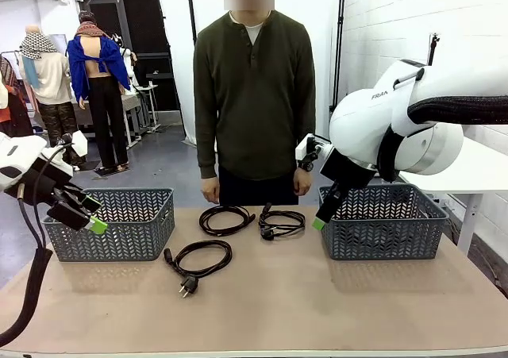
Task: Organize the cables according to human instructions.
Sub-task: Pick up a bundle of cables and place it in the basket indicated by the human.
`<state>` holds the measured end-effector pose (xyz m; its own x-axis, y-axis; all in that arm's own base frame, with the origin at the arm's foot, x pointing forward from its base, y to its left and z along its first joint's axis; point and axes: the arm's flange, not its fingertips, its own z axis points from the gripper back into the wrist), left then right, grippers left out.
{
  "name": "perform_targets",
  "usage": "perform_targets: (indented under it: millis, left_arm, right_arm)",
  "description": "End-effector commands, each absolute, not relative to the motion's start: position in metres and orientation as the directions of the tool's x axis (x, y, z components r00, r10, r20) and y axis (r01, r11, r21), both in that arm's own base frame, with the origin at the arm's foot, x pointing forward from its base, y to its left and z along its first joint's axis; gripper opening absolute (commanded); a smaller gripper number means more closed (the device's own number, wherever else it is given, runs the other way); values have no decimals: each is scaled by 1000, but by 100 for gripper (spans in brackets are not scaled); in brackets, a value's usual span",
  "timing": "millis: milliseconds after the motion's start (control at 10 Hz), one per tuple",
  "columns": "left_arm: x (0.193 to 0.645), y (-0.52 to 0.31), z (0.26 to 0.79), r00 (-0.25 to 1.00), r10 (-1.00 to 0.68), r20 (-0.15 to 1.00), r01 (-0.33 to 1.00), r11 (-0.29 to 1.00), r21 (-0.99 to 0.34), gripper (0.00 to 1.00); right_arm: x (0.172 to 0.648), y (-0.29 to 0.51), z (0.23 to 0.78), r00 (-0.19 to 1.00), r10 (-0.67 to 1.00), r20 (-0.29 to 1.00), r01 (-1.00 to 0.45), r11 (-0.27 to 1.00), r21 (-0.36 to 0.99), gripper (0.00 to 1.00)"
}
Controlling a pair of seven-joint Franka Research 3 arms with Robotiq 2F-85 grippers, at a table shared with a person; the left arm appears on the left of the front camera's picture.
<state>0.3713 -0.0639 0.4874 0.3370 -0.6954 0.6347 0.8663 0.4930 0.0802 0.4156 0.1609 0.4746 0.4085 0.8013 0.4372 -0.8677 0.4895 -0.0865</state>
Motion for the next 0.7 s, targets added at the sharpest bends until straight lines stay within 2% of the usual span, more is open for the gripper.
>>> perform_targets:
  millis: [0, 600]
  left_arm:
    - [374, -60, 486, 319, -694, 645, 877, 474, 76, 100]
    - [374, -60, 486, 319, -694, 645, 877, 474, 76, 100]
  right_arm:
    - [417, 161, 477, 410, 799, 440, -864, 495, -93, 100]
    - [417, 161, 477, 410, 799, 440, -864, 495, -93, 100]
